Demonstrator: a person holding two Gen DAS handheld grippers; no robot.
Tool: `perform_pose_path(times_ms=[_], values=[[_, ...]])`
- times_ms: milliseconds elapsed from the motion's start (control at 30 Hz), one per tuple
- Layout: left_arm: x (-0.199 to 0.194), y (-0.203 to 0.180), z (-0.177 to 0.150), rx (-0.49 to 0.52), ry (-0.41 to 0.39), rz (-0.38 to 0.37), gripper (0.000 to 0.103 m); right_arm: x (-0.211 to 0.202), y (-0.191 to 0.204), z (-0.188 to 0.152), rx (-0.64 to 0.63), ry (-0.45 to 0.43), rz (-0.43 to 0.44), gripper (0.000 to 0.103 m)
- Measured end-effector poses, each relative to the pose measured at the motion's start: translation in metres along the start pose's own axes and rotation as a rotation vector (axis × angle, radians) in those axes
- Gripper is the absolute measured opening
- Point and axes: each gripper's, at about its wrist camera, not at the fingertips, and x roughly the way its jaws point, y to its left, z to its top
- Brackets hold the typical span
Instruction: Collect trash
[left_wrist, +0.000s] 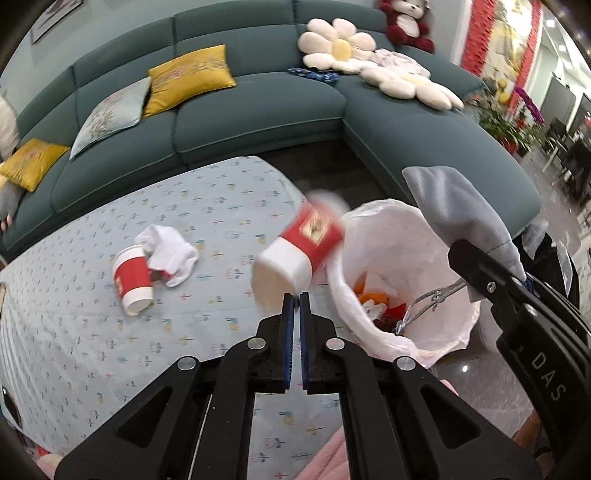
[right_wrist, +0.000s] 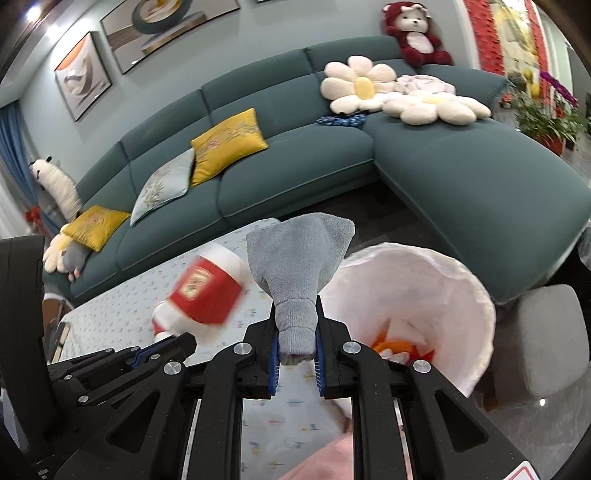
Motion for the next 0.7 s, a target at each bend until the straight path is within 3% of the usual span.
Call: perform_pose_path(times_ms=[300,500,567,600,633,700], values=[[0.009,-0.046,0.007,0.078,0.002,-0.027,0.003,-0.001,-0.044,0.001,0.06,-0.003,-0.047,0.014],[0.018,-0.053,0.0,0.087,0.039,-0.06,0.006,0.001,-0.066,-0.005,0.086,0.011,-0.06,0.014],[0.025,-0.047,-0.009,0.063,0.087,-0.069,0.026,0.003,-0.07,-0.01,0.087,0.019,-0.062,0.014],[0.029,-0.044,-0.015,0.047,0.115,-0.08,0.054,0.005,-0.072,-0.013,0.093,0.027,-0.061,0.014],[0.032,-0.038,-0.023,0.023,0.14,-0.09,0.07,0.006,-0.073,-0.015,0.097,0.032,-0.061,0.014],[0.035,-0.032,-0.037,0.004,0.146,-0.084,0.073,0.008,-0.076,-0.017,0.103,0.038,-0.061,0.014]])
